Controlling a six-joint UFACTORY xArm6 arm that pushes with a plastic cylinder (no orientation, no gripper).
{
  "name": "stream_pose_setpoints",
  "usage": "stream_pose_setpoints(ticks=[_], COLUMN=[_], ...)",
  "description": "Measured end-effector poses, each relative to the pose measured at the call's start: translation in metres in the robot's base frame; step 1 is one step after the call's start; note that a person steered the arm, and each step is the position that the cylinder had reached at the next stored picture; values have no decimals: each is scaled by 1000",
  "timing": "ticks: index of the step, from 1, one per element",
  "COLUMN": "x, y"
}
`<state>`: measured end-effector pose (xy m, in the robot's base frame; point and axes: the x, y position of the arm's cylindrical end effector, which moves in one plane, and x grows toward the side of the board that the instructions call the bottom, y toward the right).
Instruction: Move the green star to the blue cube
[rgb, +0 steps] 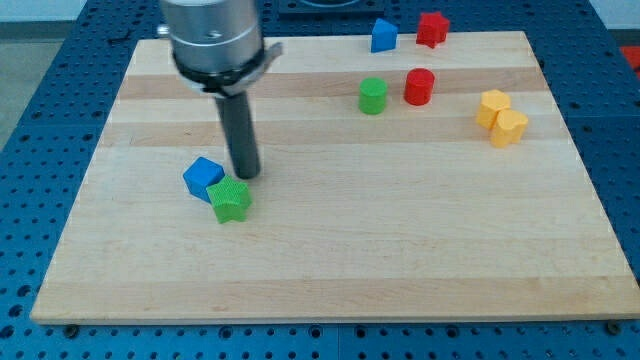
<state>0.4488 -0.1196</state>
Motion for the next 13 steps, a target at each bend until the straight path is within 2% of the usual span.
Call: stream_pose_setpoints(ticks=[2,3,4,6,7,8,9,12,13], x=[49,81,89,11,-13,-13,2,57,72], y=[-69,-82,-82,-72,-15,65,82,-35,-49])
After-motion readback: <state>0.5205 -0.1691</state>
